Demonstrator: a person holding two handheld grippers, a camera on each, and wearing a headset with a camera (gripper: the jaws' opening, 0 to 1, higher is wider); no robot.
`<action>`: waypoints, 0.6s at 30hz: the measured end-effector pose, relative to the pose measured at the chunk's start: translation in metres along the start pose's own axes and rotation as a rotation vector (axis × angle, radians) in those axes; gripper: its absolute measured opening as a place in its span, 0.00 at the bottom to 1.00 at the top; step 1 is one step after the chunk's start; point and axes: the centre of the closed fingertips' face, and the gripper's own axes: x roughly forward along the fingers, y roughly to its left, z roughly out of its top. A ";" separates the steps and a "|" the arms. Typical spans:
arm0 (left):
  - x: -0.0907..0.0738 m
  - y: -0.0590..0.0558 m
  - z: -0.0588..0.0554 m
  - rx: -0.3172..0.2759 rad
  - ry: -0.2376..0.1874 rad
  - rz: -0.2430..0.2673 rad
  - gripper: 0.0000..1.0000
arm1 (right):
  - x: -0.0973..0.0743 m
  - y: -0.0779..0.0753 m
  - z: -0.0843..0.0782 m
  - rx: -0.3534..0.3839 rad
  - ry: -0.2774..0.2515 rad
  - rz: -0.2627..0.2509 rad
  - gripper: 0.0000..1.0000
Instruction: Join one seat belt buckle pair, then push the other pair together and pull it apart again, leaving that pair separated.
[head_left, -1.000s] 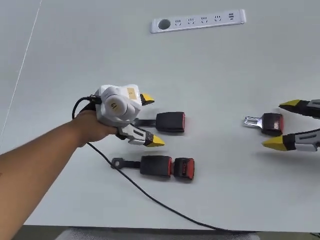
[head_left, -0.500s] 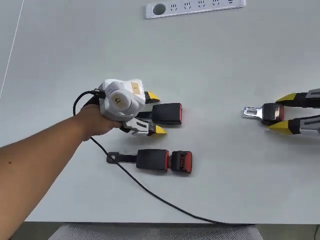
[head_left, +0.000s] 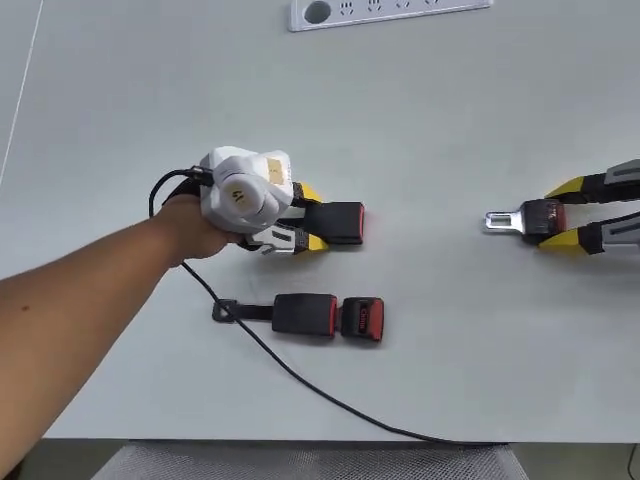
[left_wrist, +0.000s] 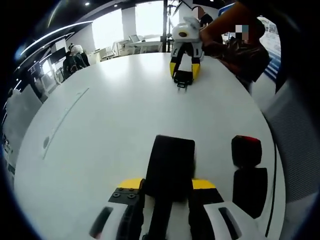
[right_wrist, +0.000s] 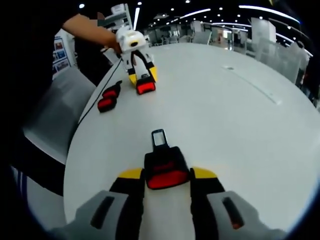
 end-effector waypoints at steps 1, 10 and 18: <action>0.000 -0.001 0.000 0.000 -0.001 0.000 0.35 | 0.000 0.000 0.000 -0.001 0.001 0.000 0.35; 0.000 -0.002 0.000 -0.010 0.005 0.006 0.35 | 0.012 0.001 0.011 -0.012 -0.018 0.010 0.35; 0.000 -0.001 0.000 -0.018 0.012 0.008 0.35 | 0.030 0.006 0.030 -0.025 -0.045 0.016 0.34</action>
